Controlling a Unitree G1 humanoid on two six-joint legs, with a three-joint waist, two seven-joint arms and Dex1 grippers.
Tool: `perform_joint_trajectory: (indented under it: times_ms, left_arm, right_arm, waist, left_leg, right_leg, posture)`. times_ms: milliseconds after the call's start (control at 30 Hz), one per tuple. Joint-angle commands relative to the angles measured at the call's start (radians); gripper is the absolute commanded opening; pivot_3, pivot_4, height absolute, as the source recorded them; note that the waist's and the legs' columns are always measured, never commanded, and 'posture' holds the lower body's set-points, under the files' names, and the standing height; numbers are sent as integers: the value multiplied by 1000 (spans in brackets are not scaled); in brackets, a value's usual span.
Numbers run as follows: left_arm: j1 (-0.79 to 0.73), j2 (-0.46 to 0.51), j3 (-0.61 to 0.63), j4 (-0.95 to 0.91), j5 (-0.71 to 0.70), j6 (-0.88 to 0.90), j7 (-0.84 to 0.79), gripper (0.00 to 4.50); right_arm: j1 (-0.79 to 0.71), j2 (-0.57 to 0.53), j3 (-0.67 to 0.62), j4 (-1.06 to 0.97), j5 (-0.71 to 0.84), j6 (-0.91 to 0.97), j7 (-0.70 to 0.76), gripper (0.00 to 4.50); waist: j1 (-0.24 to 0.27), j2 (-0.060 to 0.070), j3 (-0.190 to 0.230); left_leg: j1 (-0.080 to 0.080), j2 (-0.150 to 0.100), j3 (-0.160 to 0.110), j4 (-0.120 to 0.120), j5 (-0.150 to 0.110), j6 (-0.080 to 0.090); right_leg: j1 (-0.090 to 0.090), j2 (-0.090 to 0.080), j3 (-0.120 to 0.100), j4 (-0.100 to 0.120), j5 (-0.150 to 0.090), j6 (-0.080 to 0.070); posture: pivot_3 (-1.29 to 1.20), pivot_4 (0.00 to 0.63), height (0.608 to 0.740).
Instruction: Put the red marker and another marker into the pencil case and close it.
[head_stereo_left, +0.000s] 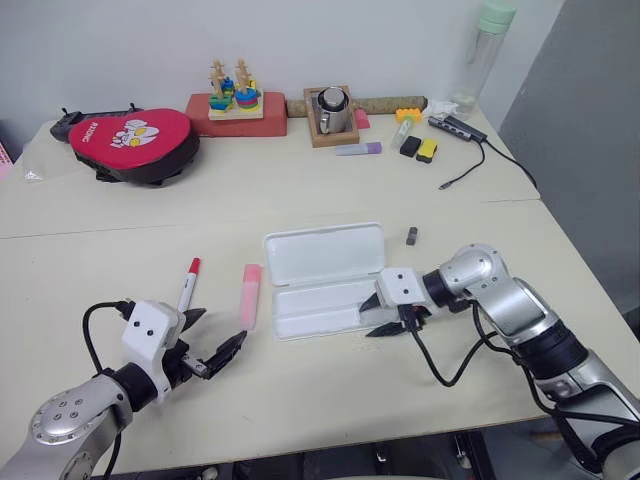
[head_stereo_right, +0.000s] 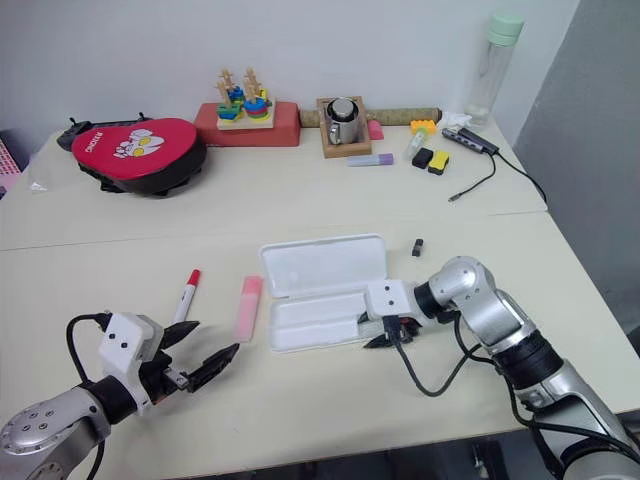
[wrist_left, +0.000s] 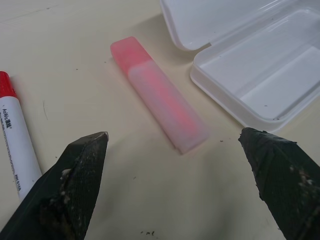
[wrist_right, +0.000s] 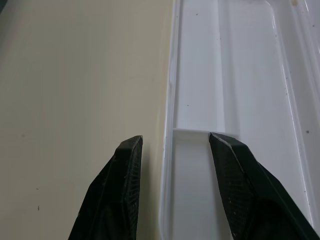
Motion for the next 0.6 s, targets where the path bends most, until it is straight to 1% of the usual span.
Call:
perform_joint_trajectory:
  times_ms: [33,167,300,433,533,600]
  left_arm:
    - [-2,7,20,-10,5,-18,-4,4500]
    - [-6,1,37,-10,-7,-12,2,4500]
    - [-71,-40,90,-2,-41,32,90,4500]
    - [-125,-34,88,39,14,76,168,4500]
    - [-174,-54,87,64,24,98,223,4500]
    - [-202,-64,85,81,38,119,263,4500]
  right_arm:
    - [-22,-43,-45,-80,55,29,30,2214]
    - [-37,-69,-67,-113,100,68,37,2214]
    - [-79,-79,-122,-131,178,148,29,2214]
    - [-104,-67,-164,-143,227,177,1,2214]
    - [-117,-56,-180,-152,261,214,-16,2214]
    - [-118,-56,-178,-149,257,208,-31,2214]
  waist:
    - [0,0,0]
    - [1,0,0]
    - [2,0,0]
    - [3,0,0]
    - [4,-1,0]
    - [5,0,0]
  left_leg:
    - [0,0,0,0,0,0]
    - [0,0,0,0,0,0]
    - [0,0,0,0,0,0]
    - [0,0,-1,1,0,1]
    - [0,0,-1,0,0,1]
    - [-1,0,-1,0,0,1]
  right_leg:
    - [0,0,0,0,0,0]
    - [0,0,0,0,0,0]
    - [0,0,0,0,0,0]
    - [1,0,-1,0,0,0]
    - [0,0,-1,0,0,0]
    - [0,0,-1,0,0,0]
  posture:
    - [0,150,740]
    - [0,150,740]
    - [0,150,740]
    - [0,150,740]
    - [0,150,740]
    - [0,150,740]
